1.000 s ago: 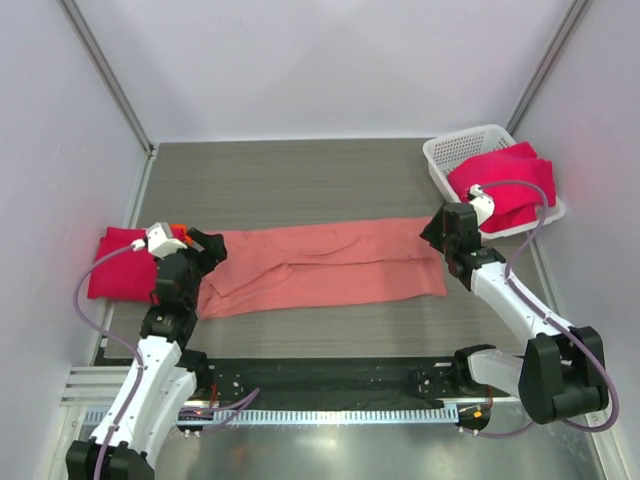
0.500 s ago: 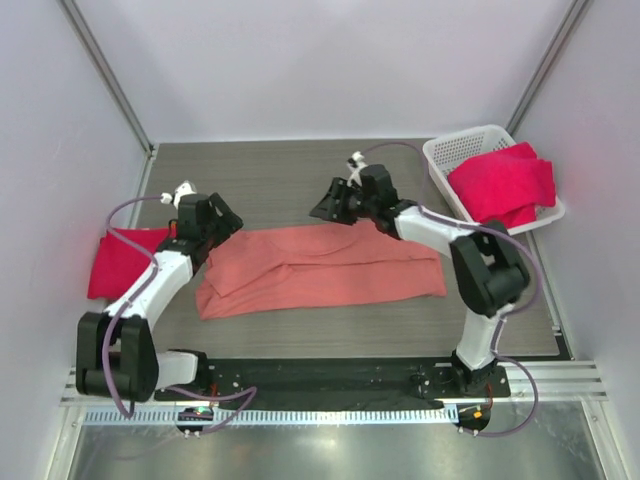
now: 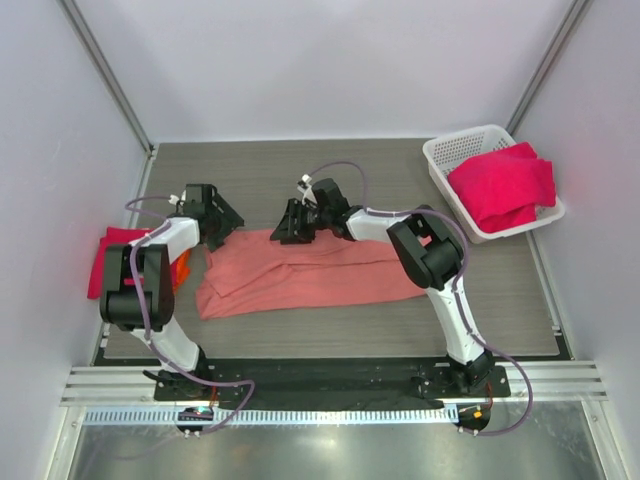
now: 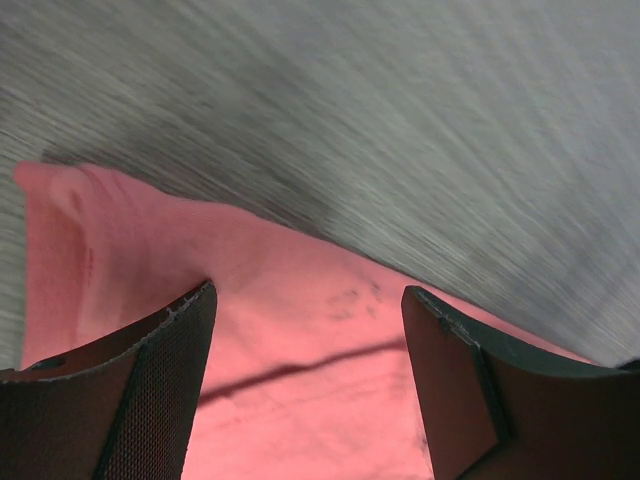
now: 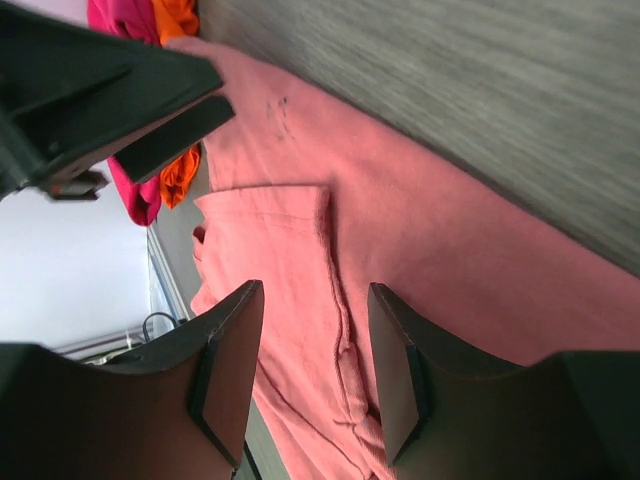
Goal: Fold and stack the t-shirts
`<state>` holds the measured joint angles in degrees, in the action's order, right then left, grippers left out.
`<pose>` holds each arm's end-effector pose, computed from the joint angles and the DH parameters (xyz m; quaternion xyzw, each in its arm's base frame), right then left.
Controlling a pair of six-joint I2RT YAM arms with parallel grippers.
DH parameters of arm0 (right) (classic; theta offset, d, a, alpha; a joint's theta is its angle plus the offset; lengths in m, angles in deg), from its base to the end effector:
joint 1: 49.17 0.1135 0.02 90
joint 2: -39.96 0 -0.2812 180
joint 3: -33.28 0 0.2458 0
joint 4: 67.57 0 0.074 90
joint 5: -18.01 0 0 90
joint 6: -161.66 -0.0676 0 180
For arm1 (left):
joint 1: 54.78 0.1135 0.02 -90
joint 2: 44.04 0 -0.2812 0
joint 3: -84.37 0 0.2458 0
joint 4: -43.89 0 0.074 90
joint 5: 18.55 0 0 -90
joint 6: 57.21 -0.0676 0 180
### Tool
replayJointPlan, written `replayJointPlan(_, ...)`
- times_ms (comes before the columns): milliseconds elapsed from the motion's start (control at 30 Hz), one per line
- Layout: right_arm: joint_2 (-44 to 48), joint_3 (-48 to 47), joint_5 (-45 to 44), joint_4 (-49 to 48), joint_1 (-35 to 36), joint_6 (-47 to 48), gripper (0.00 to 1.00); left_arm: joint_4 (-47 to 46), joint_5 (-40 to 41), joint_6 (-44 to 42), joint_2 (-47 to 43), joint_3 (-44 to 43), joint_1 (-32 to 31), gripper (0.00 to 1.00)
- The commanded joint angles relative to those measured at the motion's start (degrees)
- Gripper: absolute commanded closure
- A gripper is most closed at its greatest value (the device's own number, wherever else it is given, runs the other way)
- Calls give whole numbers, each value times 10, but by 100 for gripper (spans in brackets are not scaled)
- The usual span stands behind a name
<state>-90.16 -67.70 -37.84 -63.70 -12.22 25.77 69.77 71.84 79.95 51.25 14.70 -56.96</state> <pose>0.3966 0.3458 0.1381 -0.0742 0.8485 0.4952 0.1713 0.3555 -0.0131 0.1764 -0.3622 0.8719 -0.1347 0.3009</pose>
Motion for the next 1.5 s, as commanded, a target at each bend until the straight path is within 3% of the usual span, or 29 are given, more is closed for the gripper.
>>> replayJointPlan(0, -7, -32, 34, -20, 6, -13, 48, 31, -35, 19, 41, -26, 16, 24)
replayJointPlan(367, -41, -65, 86, 42, 19, 26, 49, 87, 17, 1, 87, -61, 19, 22)
replayJointPlan(533, -21, -34, 128, 31, 23, 31, 52, 93, 26, -1, 97, -66, 19, 22)
replayJointPlan(767, -7, -11, 143, 95, 29, 77, 51, 90, 32, 0, 98, -62, 19, 22)
replayJointPlan(900, -21, -31, 88, 140, 28, 117, 45, 90, 30, 0, 96, -60, 19, 22)
replayJointPlan(1067, -48, -65, 59, 146, 25, 120, 46, 79, 29, 1, 84, -46, 19, 22)
replayJointPlan(1167, -52, -80, 32, 147, 24, 119, 50, 72, 30, 0, 77, -40, 19, 22)
replayJointPlan(1267, -59, -99, 27, 148, 25, 114, 64, 68, 30, 3, 70, -33, 19, 22)
replayJointPlan(1367, -61, -106, 26, 150, 24, 112, 85, 65, 30, 3, 68, -31, 19, 22)
replayJointPlan(1400, -59, -104, 29, 148, 25, 112, 98, 65, 30, 3, 68, -31, 19, 22)
replayJointPlan(1467, -45, -95, 49, 145, 25, 110, 99, 64, 32, 3, 65, -28, 19, 22)
